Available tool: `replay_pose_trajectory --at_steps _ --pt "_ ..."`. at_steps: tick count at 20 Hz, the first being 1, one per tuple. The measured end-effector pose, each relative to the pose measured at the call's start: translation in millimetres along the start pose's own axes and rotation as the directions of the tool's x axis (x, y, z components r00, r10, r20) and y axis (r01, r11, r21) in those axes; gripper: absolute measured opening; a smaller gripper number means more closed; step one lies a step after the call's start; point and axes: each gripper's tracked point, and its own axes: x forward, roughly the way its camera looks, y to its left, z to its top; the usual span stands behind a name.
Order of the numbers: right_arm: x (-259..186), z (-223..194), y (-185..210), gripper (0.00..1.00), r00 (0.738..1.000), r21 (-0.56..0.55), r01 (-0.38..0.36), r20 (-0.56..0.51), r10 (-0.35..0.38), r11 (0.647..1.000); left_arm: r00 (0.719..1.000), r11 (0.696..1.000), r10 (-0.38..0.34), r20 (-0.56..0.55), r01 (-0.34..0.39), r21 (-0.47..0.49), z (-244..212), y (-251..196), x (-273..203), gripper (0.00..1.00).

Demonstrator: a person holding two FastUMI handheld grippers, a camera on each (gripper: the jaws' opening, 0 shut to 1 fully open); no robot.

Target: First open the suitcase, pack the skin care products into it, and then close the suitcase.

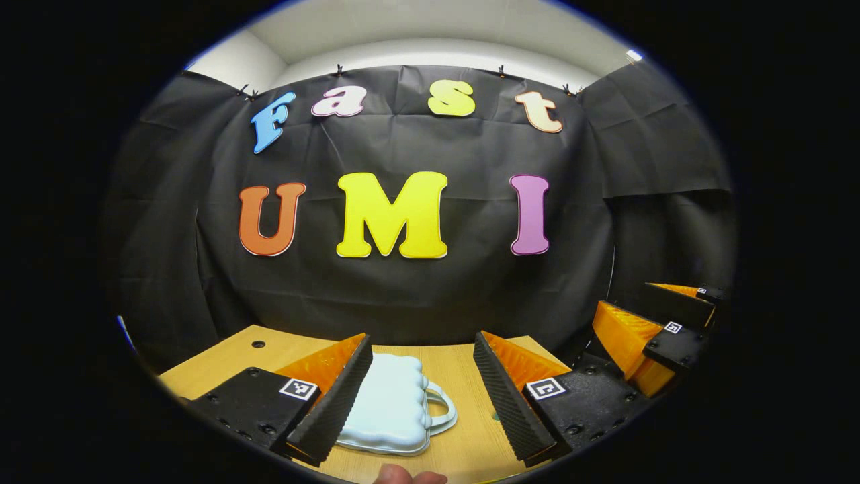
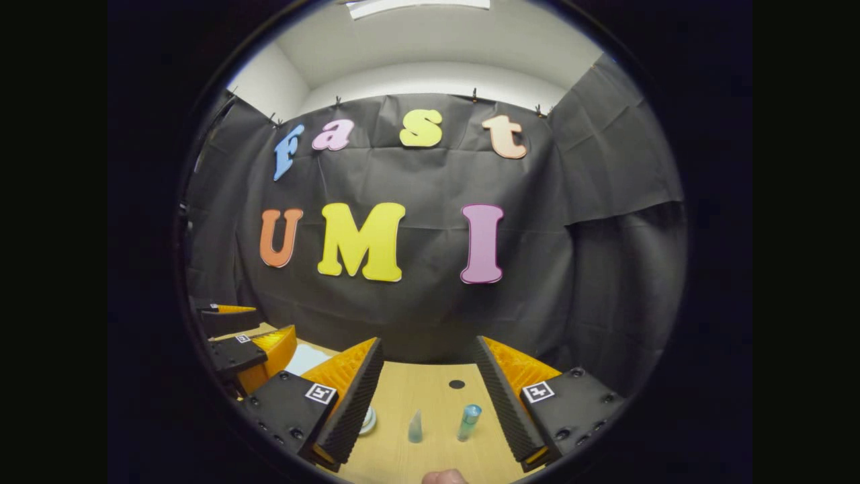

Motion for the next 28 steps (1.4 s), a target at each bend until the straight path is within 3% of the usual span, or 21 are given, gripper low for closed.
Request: replay_pose_trajectory --at_steps 10,14,16,18,21,24,28 --pt "8.7 -12.8 -7.2 0.82 0.999 0.003 -0.027 -0.023 0.027 1.000 0.999 1.000 0.007 -0.044 -0.006 0.016 -18.4 -4.9 5.4 0.97" --pt "10.1 -23.8 -27.3 0.82 0.999 -0.020 -0.017 -0.047 0.016 1.000 0.987 0.991 -0.050 -0.154 0.069 0.119 -56.0 -12.3 16.5 0.97" --pt "8.3 -29.3 -45.4 0.82 0.998 -0.026 0.005 -0.057 -0.006 1.000 0.964 0.959 -0.098 -0.246 0.157 0.234 -86.9 -18.7 26.9 0.97" --pt "5.1 -35.7 -63.2 0.82 0.997 -0.030 0.029 -0.070 -0.031 0.999 0.926 0.891 -0.115 -0.360 0.256 0.375 -126.1 -18.5 36.4 0.98" --pt "0.2 -41.4 -84.3 0.82 0.994 -0.040 0.063 -0.085 -0.066 0.997 0.863 0.756 -0.102 -0.495 0.390 0.525 -176.9 -23.0 49.3 0.96" --pt "-4.8 -45.2 -105.9 0.81 0.991 -0.050 0.096 -0.090 -0.100 0.994 0.797 0.591 -0.059 -0.601 0.513 0.623 -214.3 -22.4 67.8 0.96" --pt "-11.7 -48.3 -133.3 0.82 0.984 -0.085 0.148 -0.089 -0.156 0.985 0.769 0.391 0.009 -0.639 0.585 0.710 -238.6 -23.1 95.7 0.94"
